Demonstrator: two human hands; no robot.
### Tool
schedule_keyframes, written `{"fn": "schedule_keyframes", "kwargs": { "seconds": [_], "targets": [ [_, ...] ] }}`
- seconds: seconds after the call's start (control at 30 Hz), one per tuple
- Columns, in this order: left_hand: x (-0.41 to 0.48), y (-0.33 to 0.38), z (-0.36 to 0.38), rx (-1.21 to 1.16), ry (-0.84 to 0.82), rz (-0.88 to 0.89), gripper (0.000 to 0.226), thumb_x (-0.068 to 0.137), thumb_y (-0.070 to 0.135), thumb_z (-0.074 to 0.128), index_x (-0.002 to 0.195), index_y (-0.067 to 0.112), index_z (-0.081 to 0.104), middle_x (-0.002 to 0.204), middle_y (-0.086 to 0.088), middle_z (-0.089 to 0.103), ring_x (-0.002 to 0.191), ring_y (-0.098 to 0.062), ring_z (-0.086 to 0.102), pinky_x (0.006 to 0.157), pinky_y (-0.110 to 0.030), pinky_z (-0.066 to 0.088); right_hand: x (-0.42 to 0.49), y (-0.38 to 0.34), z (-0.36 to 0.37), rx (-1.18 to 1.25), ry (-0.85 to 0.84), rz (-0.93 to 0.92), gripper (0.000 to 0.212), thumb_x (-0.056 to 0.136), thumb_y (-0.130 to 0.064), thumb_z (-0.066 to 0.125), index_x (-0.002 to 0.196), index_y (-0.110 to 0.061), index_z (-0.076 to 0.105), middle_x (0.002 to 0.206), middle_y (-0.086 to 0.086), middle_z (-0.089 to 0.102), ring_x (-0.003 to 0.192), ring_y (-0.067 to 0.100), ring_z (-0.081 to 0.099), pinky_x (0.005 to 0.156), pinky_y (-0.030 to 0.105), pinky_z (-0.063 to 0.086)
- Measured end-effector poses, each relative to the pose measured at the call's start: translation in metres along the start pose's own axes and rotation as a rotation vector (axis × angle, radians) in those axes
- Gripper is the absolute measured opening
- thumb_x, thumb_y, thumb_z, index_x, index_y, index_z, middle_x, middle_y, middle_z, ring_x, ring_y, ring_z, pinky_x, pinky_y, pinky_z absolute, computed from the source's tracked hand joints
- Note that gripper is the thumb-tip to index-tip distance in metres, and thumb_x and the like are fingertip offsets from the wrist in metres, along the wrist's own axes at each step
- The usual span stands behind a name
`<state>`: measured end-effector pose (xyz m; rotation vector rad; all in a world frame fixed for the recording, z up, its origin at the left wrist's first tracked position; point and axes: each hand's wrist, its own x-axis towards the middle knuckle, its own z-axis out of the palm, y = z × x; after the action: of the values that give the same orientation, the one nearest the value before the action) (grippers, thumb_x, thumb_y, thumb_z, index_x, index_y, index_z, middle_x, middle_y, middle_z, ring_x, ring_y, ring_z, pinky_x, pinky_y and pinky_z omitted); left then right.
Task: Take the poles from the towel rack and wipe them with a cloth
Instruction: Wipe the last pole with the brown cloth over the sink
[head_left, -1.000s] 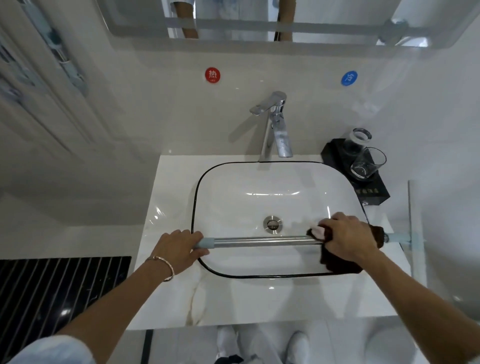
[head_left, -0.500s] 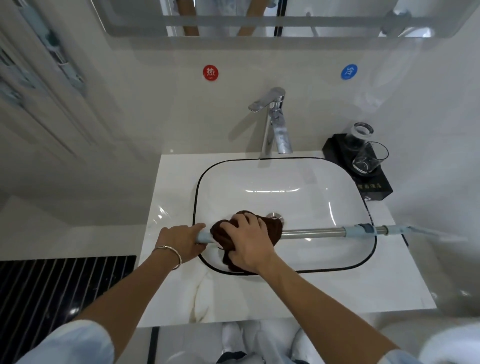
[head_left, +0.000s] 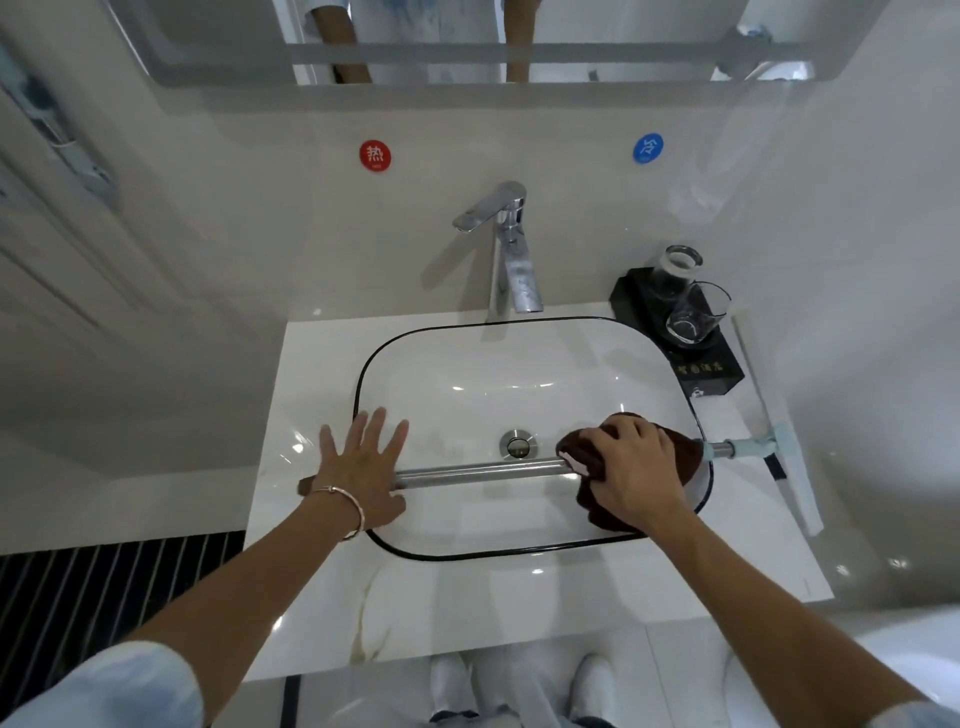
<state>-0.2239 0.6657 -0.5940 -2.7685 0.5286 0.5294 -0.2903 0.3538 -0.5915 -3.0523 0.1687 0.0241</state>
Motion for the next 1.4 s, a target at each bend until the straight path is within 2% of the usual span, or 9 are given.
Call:
{"fn": "schedule_keyframes", "kwargs": {
  "seconds": [0.13, 0.2, 0.3, 0.4, 0.57, 0.83, 1.03, 1.27, 1.4],
  "targets": [
    [0.017, 0.077, -0.028, -0.132, 0.048, 0.208, 0.087, 0.085, 0.055, 0.048, 0.150, 0.024, -0.001, 0.157, -0.004, 0.005, 0.144, -0.025, 0.005, 0.112, -0.057, 0.005, -0.004, -0.003, 0.000, 0.021, 0.032, -0.020, 0.052, 0.051, -0.022, 0.080, 0.101, -0.026, 0.066, 0.103, 0.005, 0.063, 0.098, 0.035, 0.059, 0.085, 0.056, 0.048],
    [0.031, 0.112, -0.040, -0.251, 0.021, 0.271, 0.083, 0.083, 0.051, 0.055, 0.148, 0.024, 0.012, 0.151, -0.004, 0.023, 0.138, -0.024, 0.023, 0.112, -0.052, 0.015, -0.005, -0.001, -0.002, 0.054, -0.006, -0.041, 0.051, 0.055, -0.023, 0.077, 0.104, -0.025, 0.065, 0.106, 0.006, 0.062, 0.102, 0.036, 0.057, 0.088, 0.056, 0.047],
    [0.046, 0.146, -0.048, -0.354, -0.021, 0.287, 0.061, 0.082, 0.045, 0.057, 0.135, 0.024, 0.035, 0.137, -0.002, 0.043, 0.124, -0.025, 0.044, 0.098, -0.040, 0.037, -0.004, 0.005, -0.009, 0.124, -0.114, -0.098, 0.051, 0.068, -0.027, 0.066, 0.119, -0.026, 0.061, 0.119, 0.006, 0.057, 0.115, 0.033, 0.049, 0.100, 0.051, 0.038],
    [0.047, 0.159, -0.044, -0.397, -0.126, 0.278, 0.039, 0.088, 0.036, 0.050, 0.123, 0.022, 0.044, 0.125, -0.004, 0.053, 0.108, -0.027, 0.057, 0.084, -0.032, 0.045, -0.003, 0.017, -0.022, 0.221, -0.241, -0.130, 0.052, 0.073, -0.034, 0.056, 0.125, -0.030, 0.057, 0.124, 0.002, 0.053, 0.118, 0.029, 0.047, 0.102, 0.045, 0.037],
    [0.037, 0.154, -0.055, -0.379, -0.075, 0.297, 0.041, 0.086, 0.028, 0.050, 0.127, 0.023, 0.046, 0.122, -0.004, 0.055, 0.109, -0.028, 0.056, 0.086, -0.032, 0.044, -0.002, 0.027, -0.046, 0.205, -0.291, -0.173, 0.054, 0.080, -0.029, 0.061, 0.133, -0.034, 0.050, 0.130, -0.002, 0.048, 0.119, 0.026, 0.045, 0.097, 0.038, 0.042],
    [0.028, 0.111, -0.050, -0.336, -0.081, 0.214, 0.022, 0.086, 0.028, 0.042, 0.097, 0.027, 0.060, 0.104, 0.001, 0.065, 0.098, -0.019, 0.059, 0.079, -0.029, 0.045, 0.014, 0.043, -0.064, -0.041, -0.042, -0.228, 0.054, 0.075, -0.027, 0.066, 0.127, -0.027, 0.053, 0.131, 0.006, 0.049, 0.126, 0.033, 0.038, 0.106, 0.047, 0.031],
    [0.022, 0.111, -0.044, -0.321, -0.063, 0.194, 0.022, 0.085, 0.029, 0.042, 0.100, 0.026, 0.058, 0.104, -0.001, 0.064, 0.097, -0.022, 0.059, 0.075, -0.028, 0.041, 0.018, 0.049, -0.058, -0.112, -0.028, -0.267, 0.072, 0.062, -0.018, 0.078, 0.127, -0.026, 0.048, 0.133, 0.015, 0.050, 0.121, 0.046, 0.046, 0.100, 0.059, 0.040],
    [0.018, 0.111, -0.042, -0.265, -0.017, 0.193, 0.021, 0.088, 0.029, 0.041, 0.105, 0.025, 0.055, 0.101, -0.003, 0.061, 0.097, -0.024, 0.059, 0.070, -0.027, 0.034, 0.024, 0.047, -0.058, -0.109, -0.011, -0.346, 0.068, 0.048, -0.015, 0.085, 0.111, -0.022, 0.062, 0.121, 0.012, 0.059, 0.112, 0.047, 0.055, 0.089, 0.058, 0.050],
    [0.018, 0.112, -0.048, -0.230, 0.005, 0.209, 0.023, 0.090, 0.029, 0.040, 0.109, 0.025, 0.054, 0.097, -0.004, 0.059, 0.095, -0.024, 0.059, 0.071, -0.028, 0.036, 0.029, 0.045, -0.060, -0.206, 0.050, -0.365, 0.059, 0.046, -0.016, 0.084, 0.102, -0.020, 0.067, 0.117, 0.012, 0.062, 0.111, 0.046, 0.056, 0.093, 0.058, 0.046]
  ]
}}
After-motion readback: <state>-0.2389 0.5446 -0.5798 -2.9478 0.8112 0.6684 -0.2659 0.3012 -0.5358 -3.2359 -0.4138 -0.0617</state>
